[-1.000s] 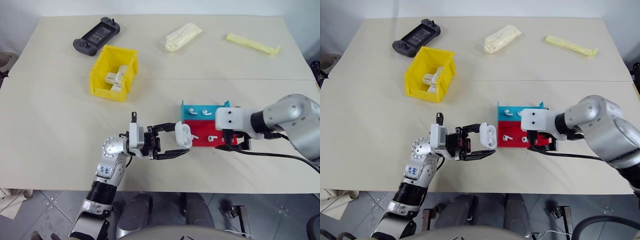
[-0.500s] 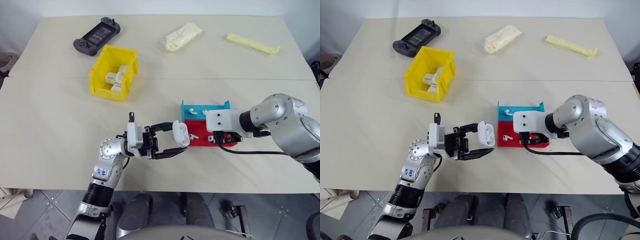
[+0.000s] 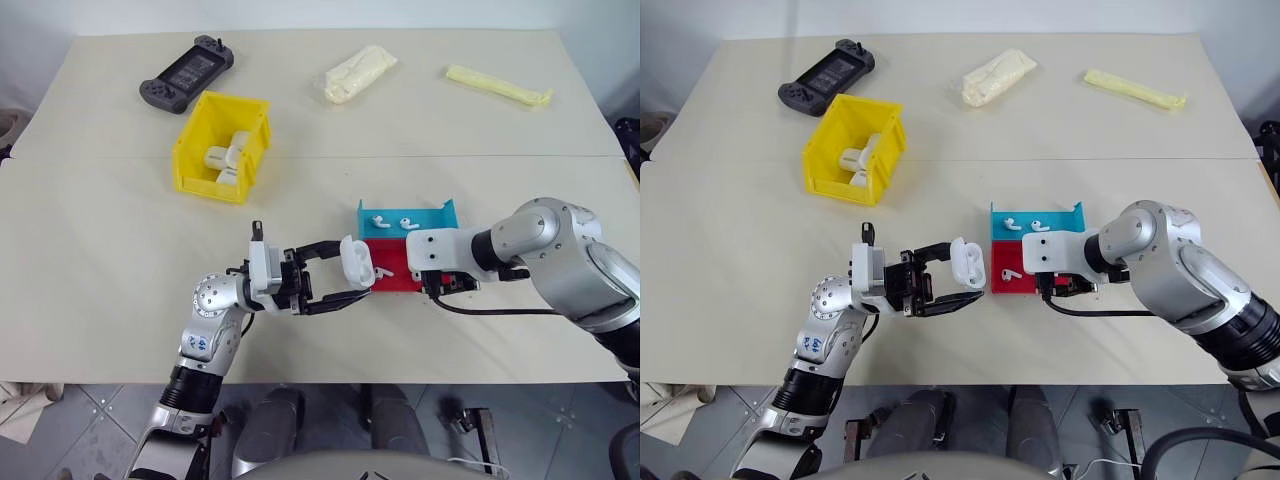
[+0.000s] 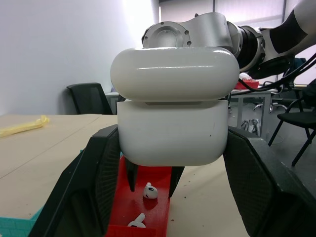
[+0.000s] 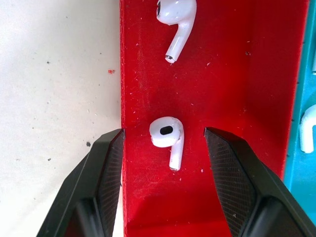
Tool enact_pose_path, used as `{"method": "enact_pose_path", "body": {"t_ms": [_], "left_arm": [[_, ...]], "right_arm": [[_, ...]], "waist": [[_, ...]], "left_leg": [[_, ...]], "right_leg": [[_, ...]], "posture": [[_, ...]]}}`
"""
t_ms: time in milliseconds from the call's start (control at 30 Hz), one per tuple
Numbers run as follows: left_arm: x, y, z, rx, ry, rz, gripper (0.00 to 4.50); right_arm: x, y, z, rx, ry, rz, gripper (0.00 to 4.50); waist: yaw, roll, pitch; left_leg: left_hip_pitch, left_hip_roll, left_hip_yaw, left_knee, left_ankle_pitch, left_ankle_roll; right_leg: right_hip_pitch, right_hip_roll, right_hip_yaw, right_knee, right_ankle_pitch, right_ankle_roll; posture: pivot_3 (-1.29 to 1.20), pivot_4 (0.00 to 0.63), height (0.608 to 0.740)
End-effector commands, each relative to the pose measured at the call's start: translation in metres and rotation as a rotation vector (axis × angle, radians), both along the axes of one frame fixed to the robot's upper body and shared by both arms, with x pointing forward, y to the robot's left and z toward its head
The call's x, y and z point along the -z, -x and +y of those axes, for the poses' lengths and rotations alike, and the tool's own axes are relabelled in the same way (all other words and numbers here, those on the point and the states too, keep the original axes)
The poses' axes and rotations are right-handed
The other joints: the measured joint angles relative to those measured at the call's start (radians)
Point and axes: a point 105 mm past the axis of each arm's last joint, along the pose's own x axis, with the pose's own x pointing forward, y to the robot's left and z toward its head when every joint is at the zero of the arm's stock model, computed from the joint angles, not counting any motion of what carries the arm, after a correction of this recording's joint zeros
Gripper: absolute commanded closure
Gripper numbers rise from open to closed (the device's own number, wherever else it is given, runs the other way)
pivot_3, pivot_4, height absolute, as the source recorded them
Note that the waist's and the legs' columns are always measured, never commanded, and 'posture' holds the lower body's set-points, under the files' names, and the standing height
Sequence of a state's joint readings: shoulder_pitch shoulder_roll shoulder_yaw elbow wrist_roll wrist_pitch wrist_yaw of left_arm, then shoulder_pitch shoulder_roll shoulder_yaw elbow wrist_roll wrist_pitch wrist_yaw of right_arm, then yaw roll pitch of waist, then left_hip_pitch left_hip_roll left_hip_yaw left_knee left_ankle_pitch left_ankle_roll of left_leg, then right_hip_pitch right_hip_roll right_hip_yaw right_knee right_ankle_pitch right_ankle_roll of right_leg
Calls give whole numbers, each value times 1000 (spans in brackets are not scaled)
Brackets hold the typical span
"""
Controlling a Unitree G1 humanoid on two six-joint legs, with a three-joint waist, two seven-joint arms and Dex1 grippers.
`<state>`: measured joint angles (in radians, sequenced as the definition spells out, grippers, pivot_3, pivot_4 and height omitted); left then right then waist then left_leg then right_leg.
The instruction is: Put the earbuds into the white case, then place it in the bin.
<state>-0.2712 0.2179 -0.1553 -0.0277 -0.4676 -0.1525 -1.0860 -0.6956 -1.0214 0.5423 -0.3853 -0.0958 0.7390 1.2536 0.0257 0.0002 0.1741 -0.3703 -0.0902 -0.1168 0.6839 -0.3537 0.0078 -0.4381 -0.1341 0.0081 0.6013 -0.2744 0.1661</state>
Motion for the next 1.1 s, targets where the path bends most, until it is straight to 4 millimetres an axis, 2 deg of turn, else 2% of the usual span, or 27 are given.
{"method": "enact_pose_path", "body": {"t_ms": [33, 133, 300, 633, 833, 1100], "left_arm": [[-10, 4, 3, -4, 19, -42, 1740], [-10, 5, 3, -8, 19, -42, 1740], [-10, 6, 3, -11, 18, -42, 1740], [-9, 6, 4, 15, 5, -44, 1740], [-11, 7, 1, 94, 14, -32, 1740], [-20, -9, -6, 108, 36, -43, 1740]], "right_arm": [[-1, -1, 0, -11, 9, -16, 1867], [0, -1, 0, -11, 8, -14, 2399], [1, -1, 2, -14, 4, -14, 4012], [-5, -1, 5, 0, -39, -38, 4015], [-24, 19, -9, 106, -300, 33, 4015], [-26, 38, -27, 218, -687, -88, 4015]], "waist": [[0, 0, 0], [0, 0, 0], [0, 0, 0], [-1, 0, 0], [5, 0, 0], [10, 0, 0]], "left_leg": [[0, 0, 0, 0, 0, 0], [0, 0, 0, 0, 0, 0], [0, 0, 0, 0, 0, 0], [0, 0, 0, 0, 0, 0], [-1, -1, -1, 0, 0, 0], [1, -1, 0, 1, 0, 0]], "right_leg": [[0, 0, 0, 0, 0, 0], [0, 0, 0, 0, 0, 0], [0, 0, 0, 0, 0, 0], [0, 0, 0, 0, 0, 0], [1, -1, 0, 1, 0, 0], [2, 0, 0, 3, 0, 0]], "posture": [[0, 150, 740], [0, 150, 740], [0, 150, 740], [0, 150, 740], [0, 150, 740], [0, 150, 740]]}}
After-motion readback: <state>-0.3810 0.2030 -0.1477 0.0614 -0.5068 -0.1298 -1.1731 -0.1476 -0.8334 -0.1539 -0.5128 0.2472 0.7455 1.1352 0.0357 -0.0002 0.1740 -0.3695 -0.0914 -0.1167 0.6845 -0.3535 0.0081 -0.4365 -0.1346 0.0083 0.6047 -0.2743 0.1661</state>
